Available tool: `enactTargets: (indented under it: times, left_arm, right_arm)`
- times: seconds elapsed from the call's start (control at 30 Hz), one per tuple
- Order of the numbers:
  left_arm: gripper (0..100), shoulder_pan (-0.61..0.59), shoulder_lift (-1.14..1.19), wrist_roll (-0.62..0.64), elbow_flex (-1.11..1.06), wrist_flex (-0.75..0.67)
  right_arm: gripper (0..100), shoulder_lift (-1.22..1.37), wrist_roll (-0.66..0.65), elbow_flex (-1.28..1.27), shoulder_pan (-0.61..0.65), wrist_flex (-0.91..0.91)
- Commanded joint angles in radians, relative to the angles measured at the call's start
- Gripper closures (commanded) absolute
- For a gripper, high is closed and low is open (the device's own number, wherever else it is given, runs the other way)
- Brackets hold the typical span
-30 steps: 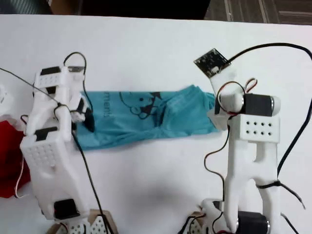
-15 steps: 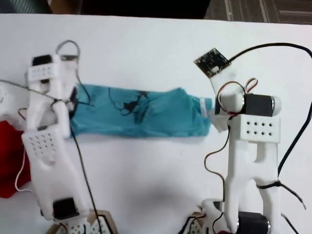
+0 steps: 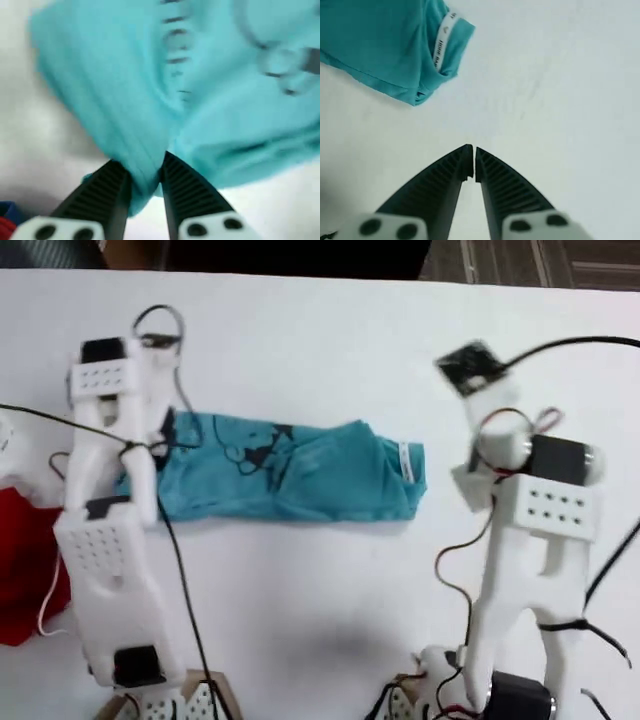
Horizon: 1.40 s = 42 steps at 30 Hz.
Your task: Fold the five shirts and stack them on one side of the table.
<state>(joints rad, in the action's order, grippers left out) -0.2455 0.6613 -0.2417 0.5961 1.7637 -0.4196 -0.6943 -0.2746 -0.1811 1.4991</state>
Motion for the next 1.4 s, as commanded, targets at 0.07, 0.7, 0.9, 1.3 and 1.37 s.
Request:
enactTargets:
  times: [0.07, 0.7, 0.9, 1.3, 1.37]
  left_arm:
    - [97, 0.173, -0.216, 0.003, -0.096, 0.021]
    - [97, 0.637, -0.301, 0.006, -0.018, -0.008]
    - [98, 0.700, -0.301, 0.006, 0.028, -0.098]
    - [98, 0.841, -0.089, 0.064, 0.108, -0.218]
    - [98, 0.852, -0.037, 0.064, 0.163, -0.212]
  right_arm:
    - [97.7, -0.041, -0.006, -0.063, -0.196, -0.012]
    - [97.7, -0.042, -0.206, -0.552, -0.794, -0.355]
    - [97.7, -0.042, -0.206, -0.686, -0.794, -0.440]
    - [97.7, -0.042, -0.199, -0.735, -0.796, -0.490]
    - [97.7, -0.042, -0.199, -0.735, -0.796, -0.490]
